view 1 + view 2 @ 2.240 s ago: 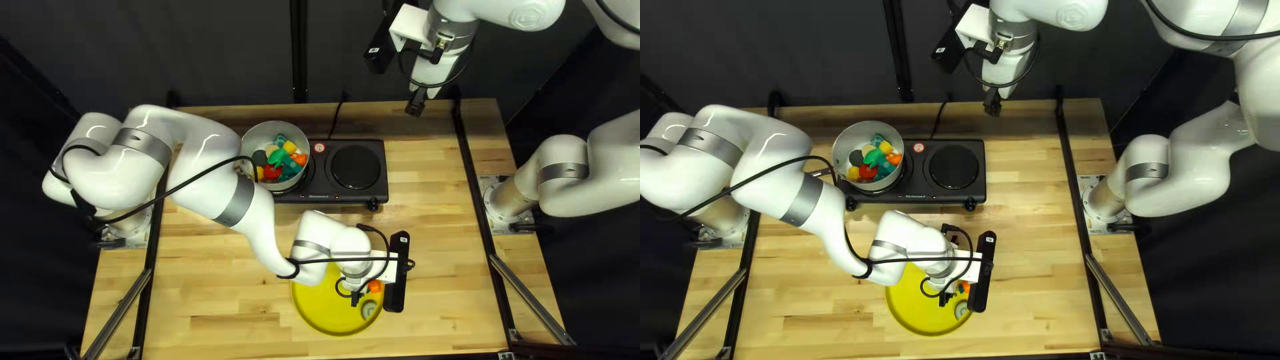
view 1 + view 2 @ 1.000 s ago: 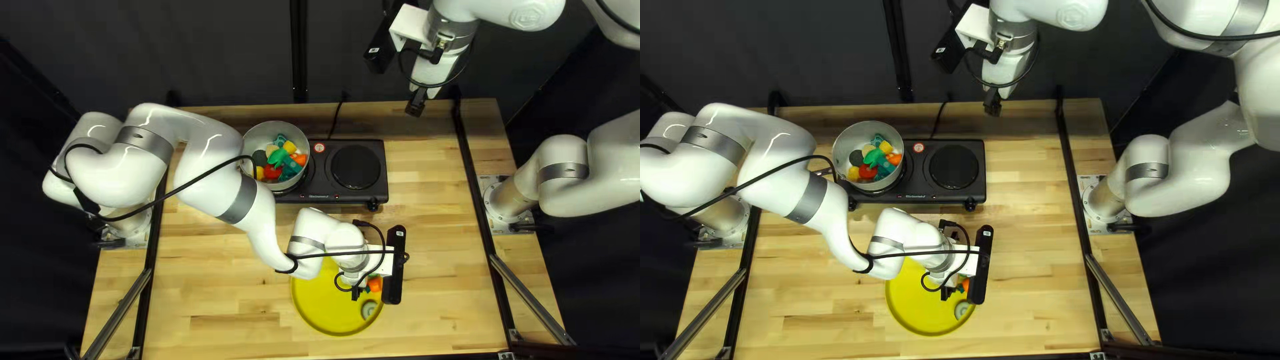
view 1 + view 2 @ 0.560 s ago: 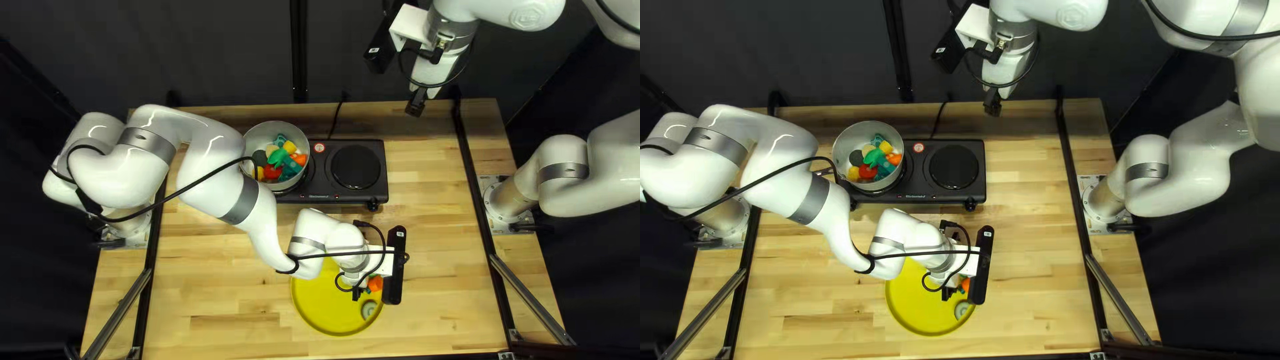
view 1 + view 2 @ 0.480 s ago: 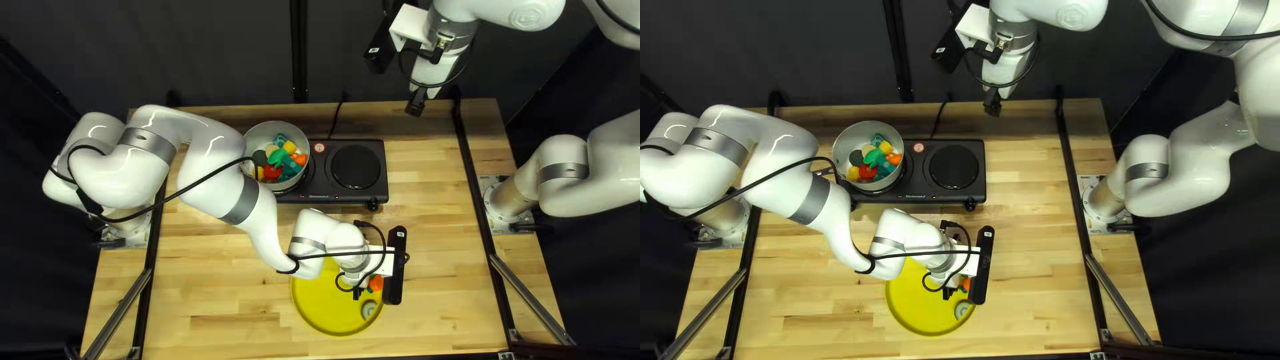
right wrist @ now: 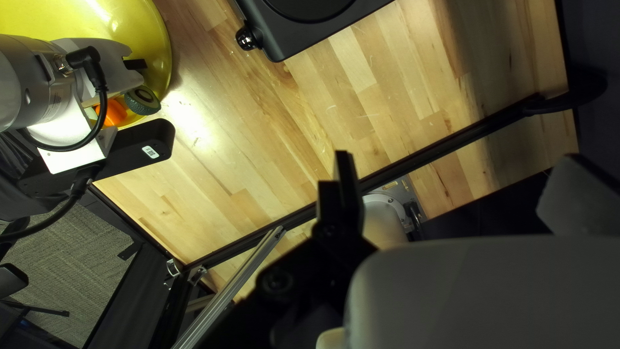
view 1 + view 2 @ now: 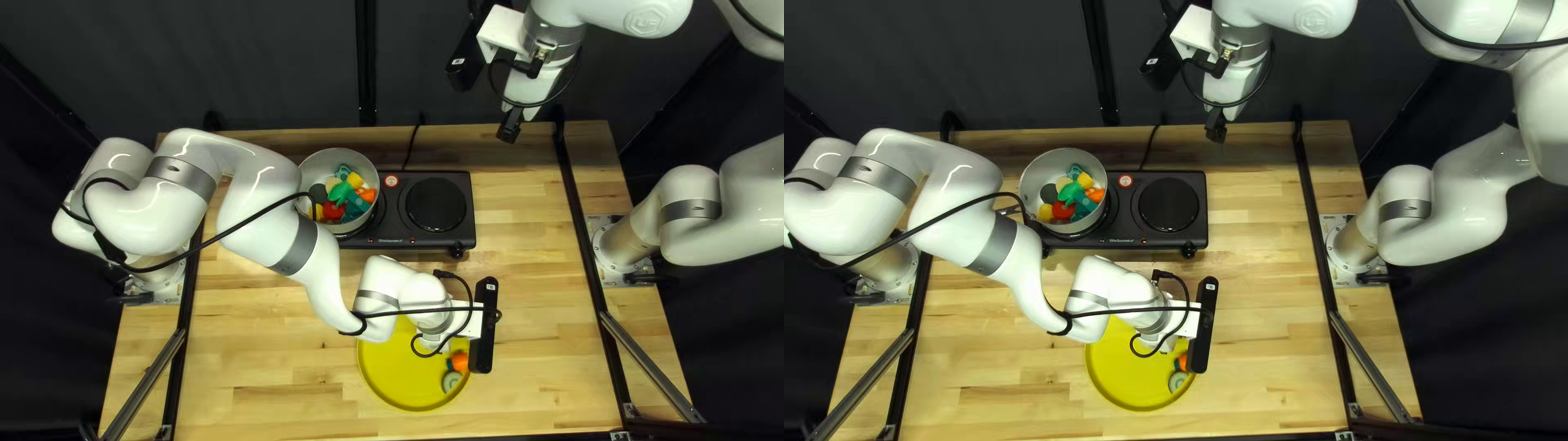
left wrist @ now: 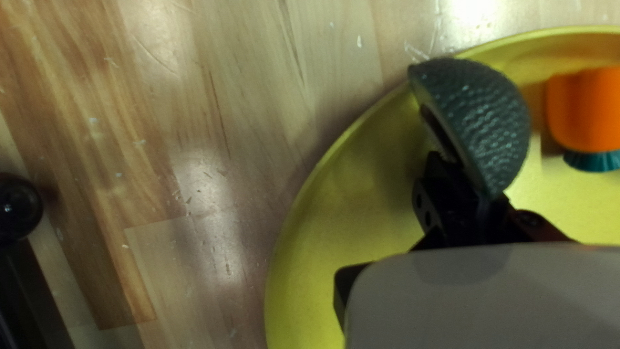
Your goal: Pick up a pot and place it onto the stove surface, add food to pot
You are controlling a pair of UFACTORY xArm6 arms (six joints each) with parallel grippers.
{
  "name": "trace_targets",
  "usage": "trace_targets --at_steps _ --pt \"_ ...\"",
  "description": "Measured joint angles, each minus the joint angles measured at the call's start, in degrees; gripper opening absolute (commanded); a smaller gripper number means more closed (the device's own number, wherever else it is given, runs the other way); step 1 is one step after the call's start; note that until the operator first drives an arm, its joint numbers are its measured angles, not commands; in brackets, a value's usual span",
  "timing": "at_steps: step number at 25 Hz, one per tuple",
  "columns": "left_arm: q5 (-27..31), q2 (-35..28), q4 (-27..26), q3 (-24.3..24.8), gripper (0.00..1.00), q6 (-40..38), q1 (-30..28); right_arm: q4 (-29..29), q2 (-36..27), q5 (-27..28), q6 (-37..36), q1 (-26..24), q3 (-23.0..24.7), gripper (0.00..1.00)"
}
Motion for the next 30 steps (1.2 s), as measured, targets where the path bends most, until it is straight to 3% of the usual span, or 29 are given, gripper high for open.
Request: trace_targets --at_steps 8,13,14,30 --pt "-1.2 -8.2 5.6 8.7 0.00 -4.6 -1.7 0.0 0.0 0.0 0.0 0.0 0.0 1.00" --pt "-1.7 -10.4 8.4 11.0 0.00 -7.0 -2.4 0.0 0.0 0.0 0.0 0.0 0.0 1.00" --pt "-1.6 -10.5 8.5 10.8 1.00 -7.2 -2.6 0.0 0.0 0.0 0.0 0.0 0.0 1.00" --pt "14.5 -6.1 3.2 -3.8 1.00 -1.9 -12.0 0.0 0.0 0.0 0.0 0.0 0.0 1.00"
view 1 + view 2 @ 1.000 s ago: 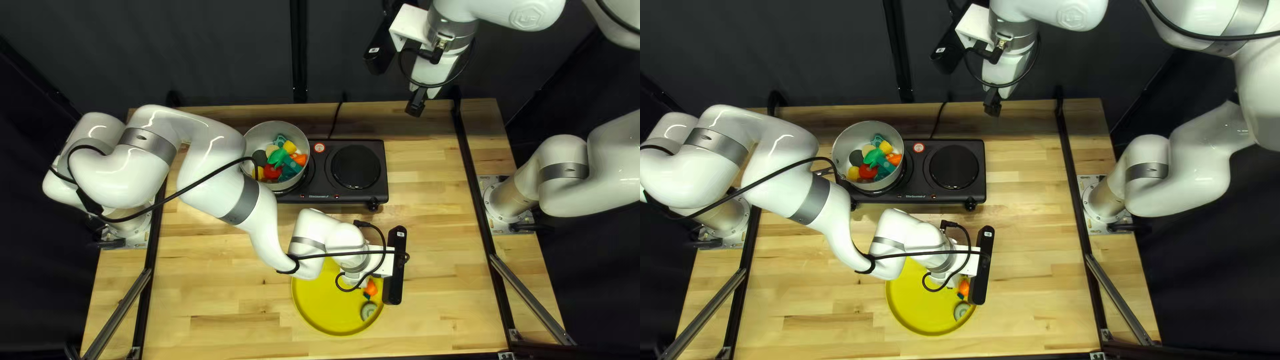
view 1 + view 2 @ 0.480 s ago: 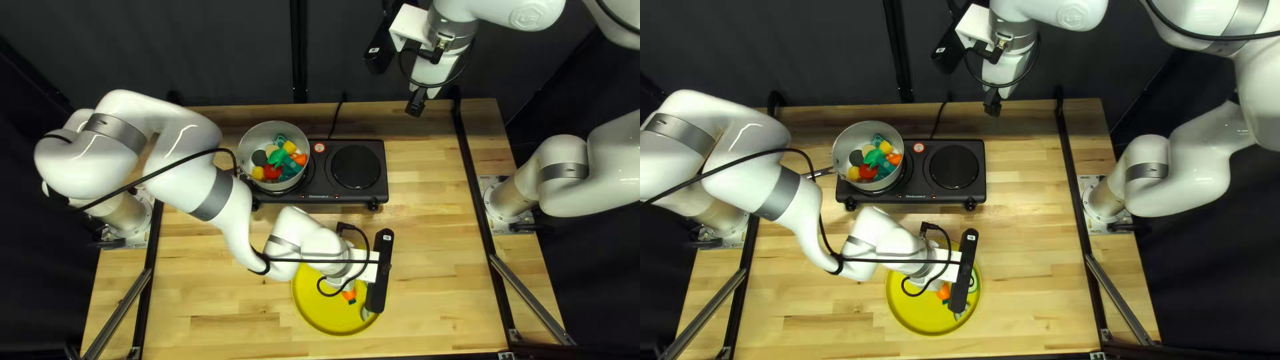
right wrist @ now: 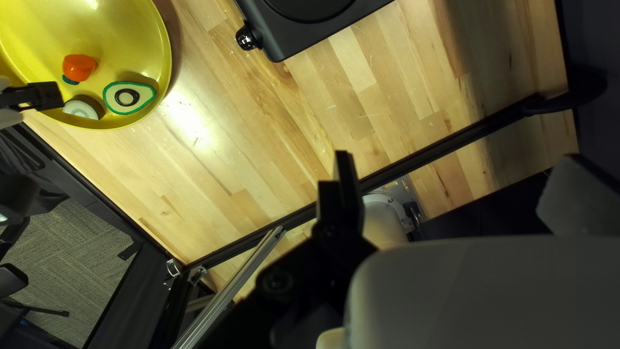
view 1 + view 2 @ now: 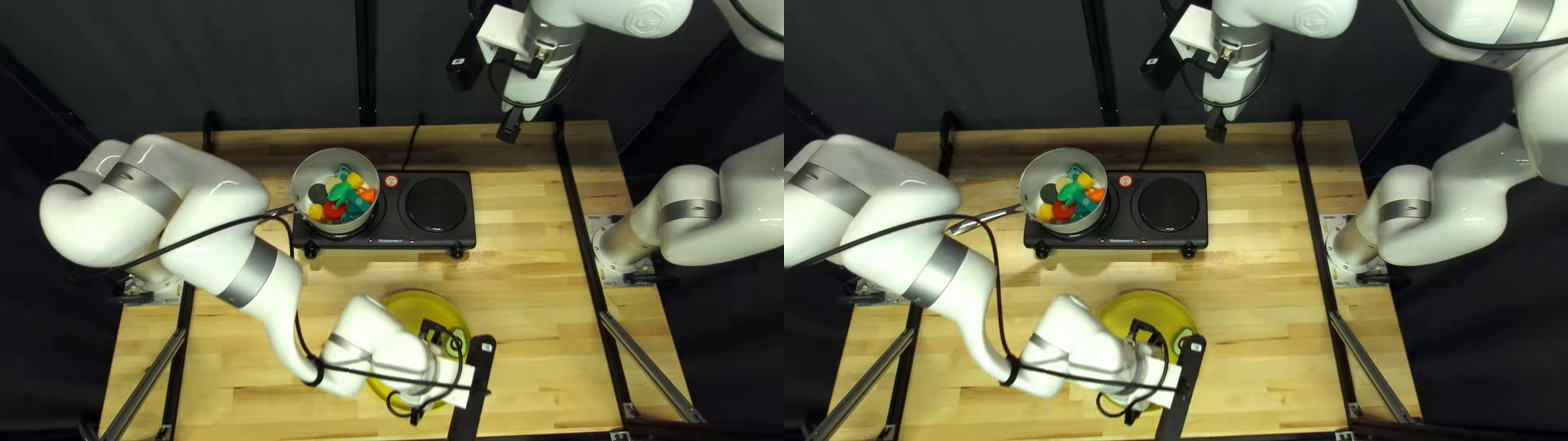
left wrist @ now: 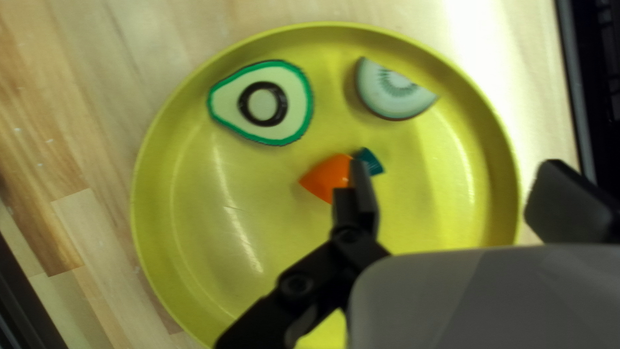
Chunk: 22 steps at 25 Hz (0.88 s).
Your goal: Pick up a pot and place it onto the stove surface, add food to pot
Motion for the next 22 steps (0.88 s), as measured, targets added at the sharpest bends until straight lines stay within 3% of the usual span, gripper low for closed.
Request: trace_targets --at_steps 10,22 --pt "-3.4 2.6 -3.7 1.2 1.00 8.7 3.7 0.0 0.0 0.0 0.0 0.0 0.0 1.00" --pt "-4.9 6.8 -1.4 -1.9 1.00 7.8 4.9 0.0 0.0 0.0 0.0 0.0 0.0 1.00"
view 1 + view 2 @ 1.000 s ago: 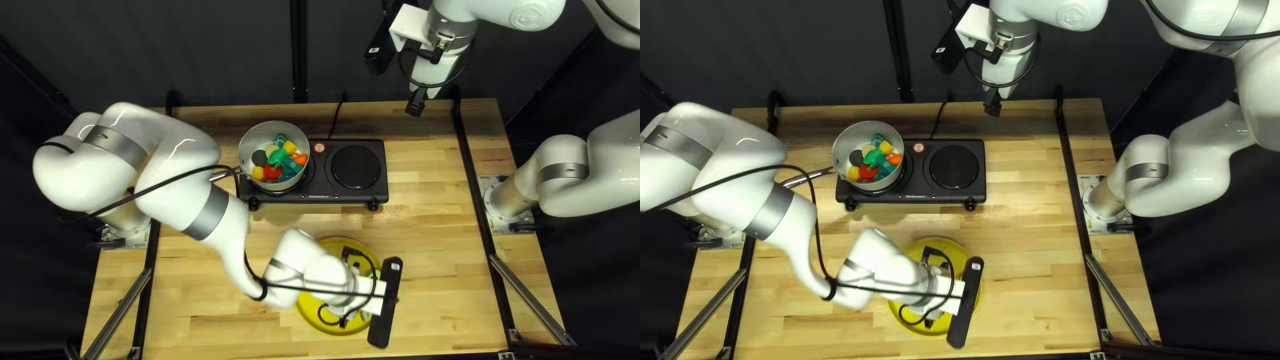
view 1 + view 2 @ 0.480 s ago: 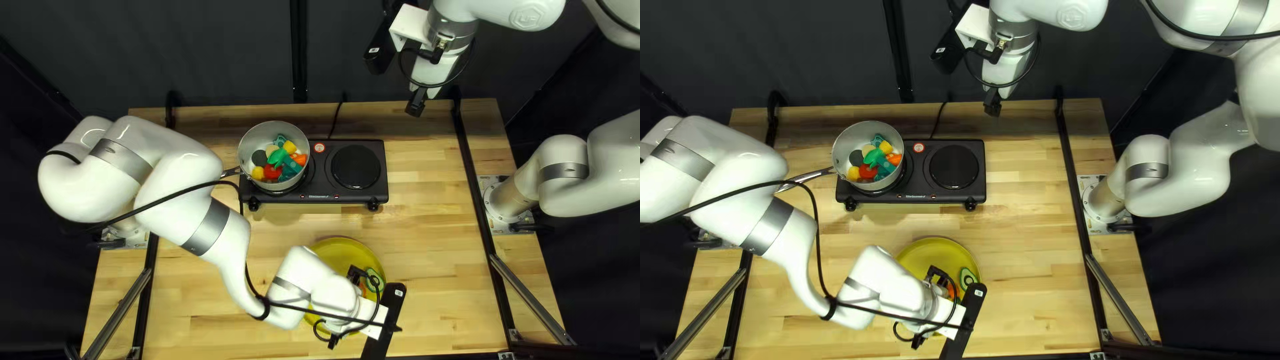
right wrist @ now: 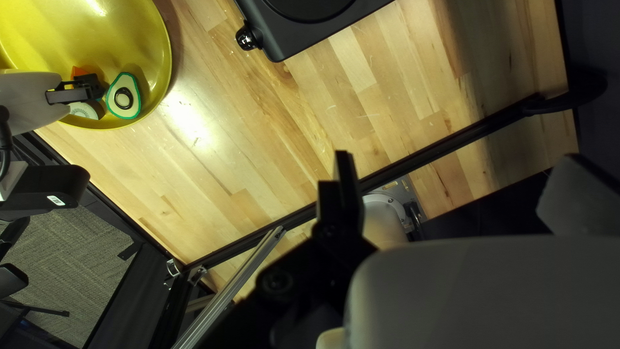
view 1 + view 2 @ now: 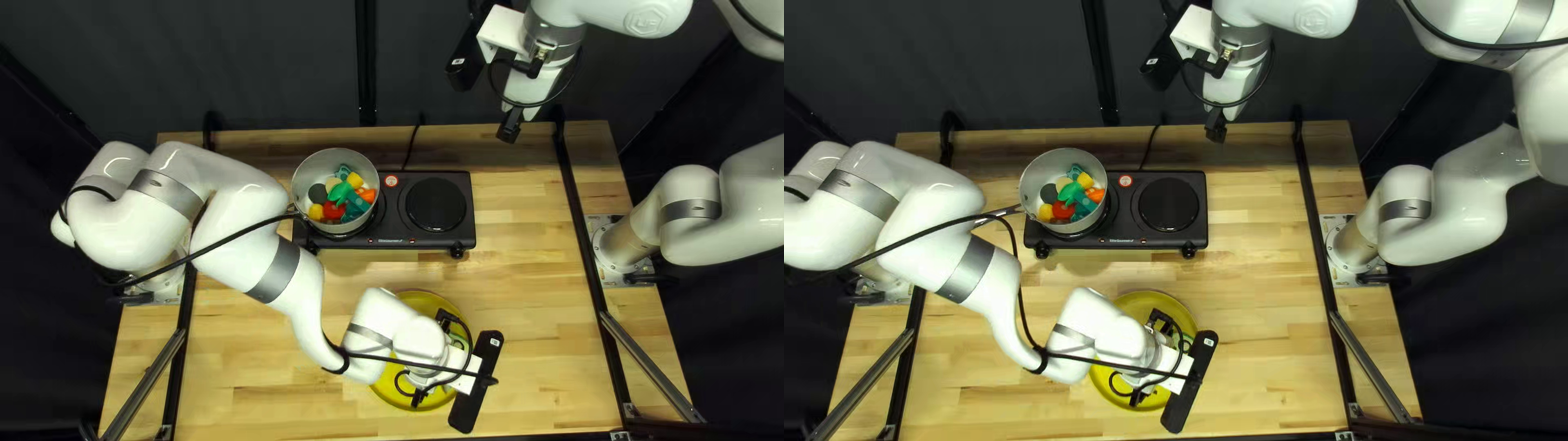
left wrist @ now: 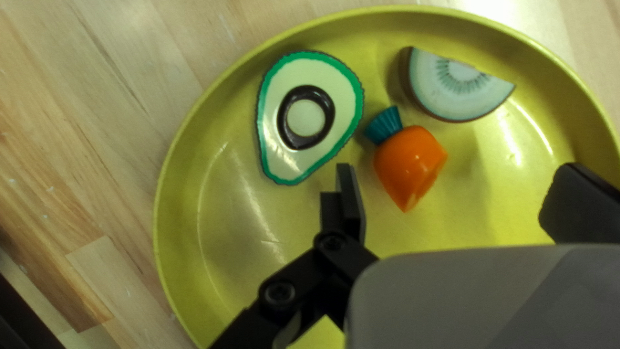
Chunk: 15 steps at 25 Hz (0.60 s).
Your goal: Pick up a pot and place it onto the stove surface, add food to pot
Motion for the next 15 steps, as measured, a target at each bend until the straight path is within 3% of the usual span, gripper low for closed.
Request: trace_targets --at_steps 2,3,4,15 --pt "-0.5 0.3 0.3 0.2 1.00 -0.6 0.0 0.0 0.0 0.0 0.0 0.0 0.0 1.00" --pt "-0.8 0.4 0.4 0.4 0.80 -1.0 0.0 0.0 0.0 0.0 0.0 0.0 0.0 1.00" --pt "-1.0 0.4 0.6 0.7 0.00 -1.3 0.0 0.0 0.0 0.0 0.0 0.0 0.0 1.00" --pt "-1.6 -0.1 1.5 1.9 0.00 -2.7 0.0 0.0 0.0 0.0 0.0 0.0 0.0 1.00"
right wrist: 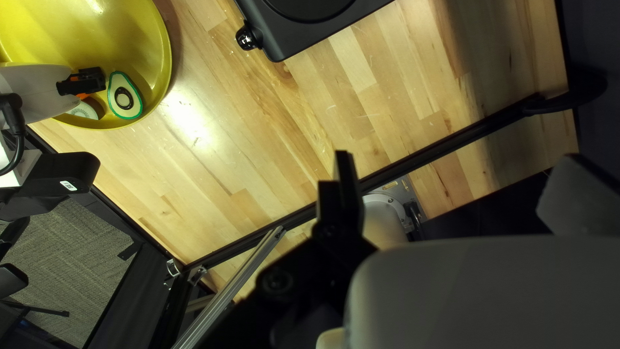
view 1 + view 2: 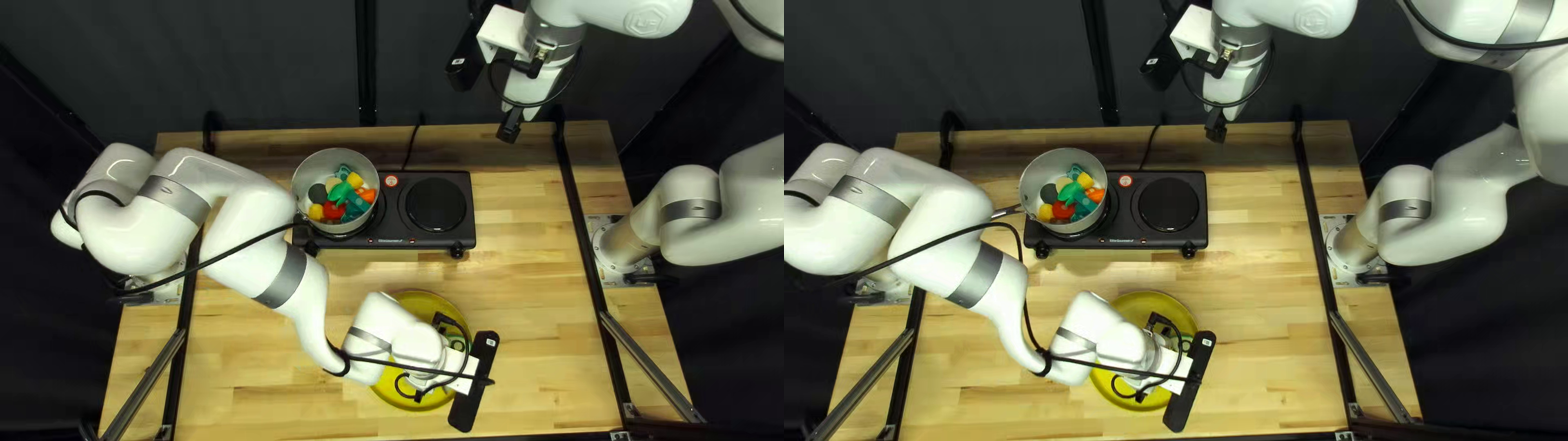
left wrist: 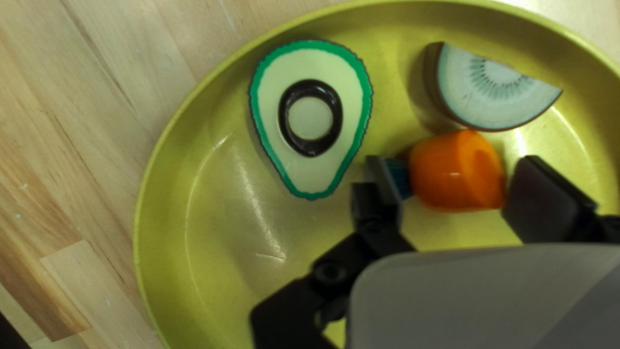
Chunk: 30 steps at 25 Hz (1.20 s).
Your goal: Pick up a pot and place it onto the stove surface, add food to pot
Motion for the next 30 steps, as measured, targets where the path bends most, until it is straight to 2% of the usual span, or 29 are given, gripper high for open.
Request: trace_targets --at_steps 5,13,20,24,30 --pt "0.1 -0.9 0.1 0.9 0.00 -0.1 -0.1 0.0 0.0 0.0 0.0 0.0 0.0 1.00" --pt "7.1 -13.2 2.7 7.5 0.00 0.0 0.2 0.0 0.0 0.0 0.0 0.0 0.0 1.00" --pt "11.6 -30.9 2.7 21.1 0.00 3.7 4.2 0.0 0.0 0.0 0.0 0.0 0.0 1.00" --pt "16.5 -41.1 3.1 27.4 0.00 5.2 6.9 0.0 0.0 0.0 0.0 0.0 0.0 1.00" --pt "20.0 -53.4 4.0 38.1 0.00 8.6 13.6 0.0 0.0 0.0 0.0 0.0 0.0 1.00"
